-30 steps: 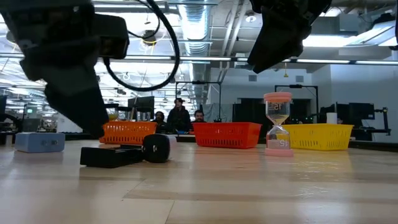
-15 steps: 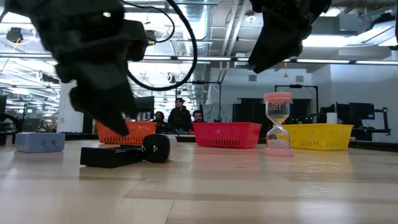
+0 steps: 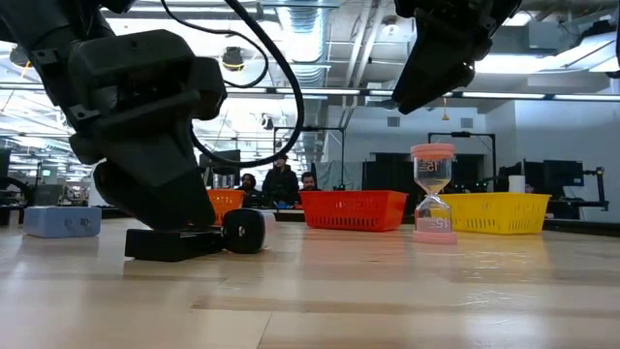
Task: Pick & Place Office items
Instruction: Put the black digital clock into the red bin
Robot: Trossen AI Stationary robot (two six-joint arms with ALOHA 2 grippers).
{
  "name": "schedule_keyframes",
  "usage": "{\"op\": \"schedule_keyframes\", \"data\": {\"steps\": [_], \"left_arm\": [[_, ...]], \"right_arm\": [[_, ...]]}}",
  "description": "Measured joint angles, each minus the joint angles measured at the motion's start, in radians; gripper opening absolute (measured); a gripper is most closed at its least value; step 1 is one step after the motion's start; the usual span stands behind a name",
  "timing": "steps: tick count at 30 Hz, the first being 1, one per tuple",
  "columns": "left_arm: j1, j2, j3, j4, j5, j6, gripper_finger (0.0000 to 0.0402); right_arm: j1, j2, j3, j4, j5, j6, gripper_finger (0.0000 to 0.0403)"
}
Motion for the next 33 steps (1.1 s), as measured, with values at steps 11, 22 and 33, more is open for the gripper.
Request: {"op": "schedule_keyframes", "data": {"steps": [11, 22, 33], "left_arm": [[0.001, -0.027, -0.003, -0.047, 0.004, 0.225, 0.029], [0.019, -0.026, -0.001, -0.168, -0.002, 0.242, 0.0228], [0.045, -0.037, -0.004, -0.179, -0.024, 0.295, 0.0166]], "right_arm": [[0.0, 0.0, 0.0, 0.001, 0.0, 0.0, 0.0212], [0.002, 0.0, 0.0, 0.003, 0.0, 0.003, 0.0212], [0.013, 0.0, 0.0, 0.004, 0.0, 0.003, 0.0212]]}}
